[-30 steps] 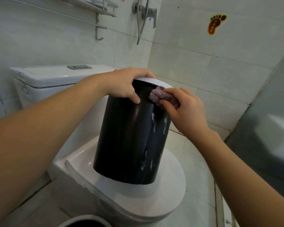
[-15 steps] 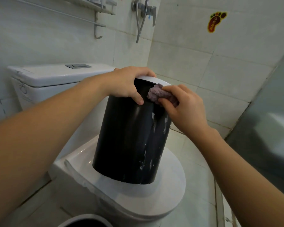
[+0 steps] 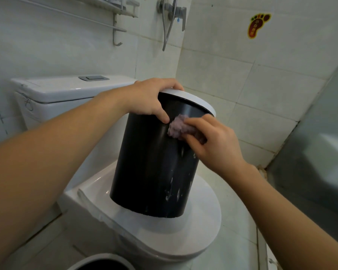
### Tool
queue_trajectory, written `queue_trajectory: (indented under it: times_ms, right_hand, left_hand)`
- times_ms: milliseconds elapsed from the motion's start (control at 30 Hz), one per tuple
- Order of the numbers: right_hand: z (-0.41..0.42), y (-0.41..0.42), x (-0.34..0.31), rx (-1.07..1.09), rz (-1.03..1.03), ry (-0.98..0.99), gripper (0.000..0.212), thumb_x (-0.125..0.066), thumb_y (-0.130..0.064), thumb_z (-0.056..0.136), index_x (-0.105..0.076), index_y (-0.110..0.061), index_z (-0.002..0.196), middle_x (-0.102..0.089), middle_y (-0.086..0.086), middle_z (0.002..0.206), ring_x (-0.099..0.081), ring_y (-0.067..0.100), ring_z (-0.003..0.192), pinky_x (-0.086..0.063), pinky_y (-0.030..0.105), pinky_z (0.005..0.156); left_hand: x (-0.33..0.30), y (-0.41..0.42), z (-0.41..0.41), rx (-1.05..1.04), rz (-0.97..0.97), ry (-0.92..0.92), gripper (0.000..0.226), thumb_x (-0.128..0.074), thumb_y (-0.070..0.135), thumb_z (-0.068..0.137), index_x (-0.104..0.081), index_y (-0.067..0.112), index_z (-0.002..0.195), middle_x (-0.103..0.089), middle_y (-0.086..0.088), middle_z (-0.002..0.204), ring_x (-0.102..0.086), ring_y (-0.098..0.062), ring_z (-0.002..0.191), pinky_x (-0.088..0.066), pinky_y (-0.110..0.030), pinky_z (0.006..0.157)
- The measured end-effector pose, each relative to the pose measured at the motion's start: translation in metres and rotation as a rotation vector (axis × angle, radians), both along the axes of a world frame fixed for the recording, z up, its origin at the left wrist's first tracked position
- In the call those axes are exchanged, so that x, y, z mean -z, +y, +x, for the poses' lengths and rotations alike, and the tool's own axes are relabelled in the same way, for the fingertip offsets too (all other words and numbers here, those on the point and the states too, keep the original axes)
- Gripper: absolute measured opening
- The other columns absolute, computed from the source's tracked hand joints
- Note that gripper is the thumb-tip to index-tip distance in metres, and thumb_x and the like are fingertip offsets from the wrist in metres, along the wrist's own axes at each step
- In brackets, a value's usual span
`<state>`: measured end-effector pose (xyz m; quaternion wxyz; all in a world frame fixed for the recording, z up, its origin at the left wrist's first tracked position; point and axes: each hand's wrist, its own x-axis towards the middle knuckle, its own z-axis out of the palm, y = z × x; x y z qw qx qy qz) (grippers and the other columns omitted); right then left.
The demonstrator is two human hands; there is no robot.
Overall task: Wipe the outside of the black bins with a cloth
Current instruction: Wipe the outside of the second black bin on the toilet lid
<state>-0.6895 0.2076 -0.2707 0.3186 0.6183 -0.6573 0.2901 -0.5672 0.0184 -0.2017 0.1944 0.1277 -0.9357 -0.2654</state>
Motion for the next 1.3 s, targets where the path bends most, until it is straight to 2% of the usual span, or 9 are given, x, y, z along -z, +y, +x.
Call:
queue_trajectory:
  times_ms: [133, 433, 533, 633, 733, 867, 967, 1200, 1300]
  right_hand:
    - [-0.001, -0.01, -0.007, 0.075, -0.072, -0.106, 0.03, -0.072, -0.025, 0.086, -0.069, -0.016, 0.115, -0.065, 0.006, 0.098, -0.062, 0.029, 0.083, -0.052, 0.04, 0.065]
    - [0.012, 0.014, 0.037, -0.116, 0.058, 0.03, 0.032, -0.076, -0.02, 0.081, -0.07, -0.01, 0.111, -0.064, 0.006, 0.091, -0.062, 0.023, 0.071, -0.055, 0.035, 0.055]
    - [0.01, 0.009, 0.027, -0.059, 0.015, 0.02, 0.031, -0.076, -0.017, 0.081, -0.071, -0.011, 0.112, -0.063, 0.006, 0.089, -0.061, 0.024, 0.07, -0.053, 0.037, 0.054]
    - [0.007, -0.003, 0.009, 0.039, -0.055, -0.091, 0.032, -0.074, -0.019, 0.084, -0.069, -0.013, 0.115, -0.064, 0.006, 0.094, -0.062, 0.026, 0.074, -0.053, 0.042, 0.06]
    - [0.006, -0.006, 0.007, 0.045, -0.058, -0.123, 0.033, -0.074, -0.022, 0.085, -0.068, -0.013, 0.117, -0.064, 0.006, 0.098, -0.062, 0.026, 0.078, -0.054, 0.043, 0.064]
    - [0.011, 0.007, 0.035, -0.082, 0.021, -0.048, 0.032, -0.076, -0.02, 0.082, -0.07, -0.01, 0.112, -0.062, 0.006, 0.091, -0.061, 0.024, 0.071, -0.054, 0.041, 0.057]
    - [0.013, 0.014, 0.05, -0.159, 0.068, -0.047, 0.031, -0.073, -0.021, 0.084, -0.069, -0.01, 0.112, -0.062, 0.005, 0.093, -0.061, 0.022, 0.073, -0.055, 0.038, 0.06]
    - [0.01, -0.001, 0.031, 0.002, -0.055, -0.162, 0.031, -0.074, -0.021, 0.086, -0.068, -0.013, 0.116, -0.064, 0.003, 0.097, -0.062, 0.021, 0.078, -0.055, 0.042, 0.064]
    - [0.014, 0.001, 0.038, -0.021, -0.041, -0.108, 0.034, -0.077, -0.021, 0.084, -0.068, -0.01, 0.115, -0.063, 0.005, 0.094, -0.061, 0.023, 0.074, -0.054, 0.04, 0.059]
  left_hand:
    - [-0.001, 0.001, 0.0, 0.004, 0.011, -0.005, 0.068, -0.086, 0.014, 0.062, -0.055, 0.046, 0.112, -0.064, 0.013, 0.104, -0.062, -0.014, 0.098, -0.053, -0.035, 0.087]
    - [0.002, -0.003, 0.001, -0.001, 0.032, 0.006, 0.068, -0.086, 0.01, 0.064, -0.056, 0.041, 0.115, -0.065, 0.01, 0.108, -0.062, -0.017, 0.102, -0.053, -0.036, 0.089]
    - [0.002, -0.005, 0.002, -0.006, 0.03, 0.009, 0.067, -0.086, 0.011, 0.064, -0.056, 0.041, 0.115, -0.065, 0.009, 0.108, -0.063, -0.017, 0.101, -0.053, -0.036, 0.087]
    - [0.001, -0.006, 0.003, 0.0, 0.042, 0.007, 0.066, -0.086, 0.011, 0.065, -0.055, 0.043, 0.114, -0.065, 0.011, 0.105, -0.063, -0.013, 0.096, -0.053, -0.03, 0.077]
    - [0.001, -0.007, 0.002, -0.003, 0.038, 0.005, 0.067, -0.086, 0.012, 0.065, -0.055, 0.044, 0.115, -0.064, 0.011, 0.107, -0.063, -0.014, 0.097, -0.054, -0.034, 0.082]
    - [0.002, -0.01, 0.003, -0.014, 0.042, 0.009, 0.067, -0.086, 0.012, 0.064, -0.055, 0.043, 0.113, -0.065, 0.01, 0.107, -0.063, -0.017, 0.101, -0.053, -0.039, 0.089]
    - [0.003, -0.01, 0.004, -0.017, 0.058, 0.006, 0.066, -0.086, 0.013, 0.063, -0.055, 0.046, 0.11, -0.065, 0.01, 0.106, -0.063, -0.016, 0.099, -0.055, -0.041, 0.088]
    - [0.003, -0.008, 0.003, -0.023, 0.061, 0.013, 0.066, -0.089, 0.023, 0.058, -0.054, 0.049, 0.108, -0.064, 0.014, 0.103, -0.063, -0.016, 0.098, -0.055, -0.039, 0.084]
    - [0.003, -0.008, 0.003, -0.027, 0.057, 0.013, 0.066, -0.09, 0.021, 0.06, -0.053, 0.048, 0.108, -0.063, 0.014, 0.104, -0.062, -0.016, 0.099, -0.054, -0.039, 0.084]
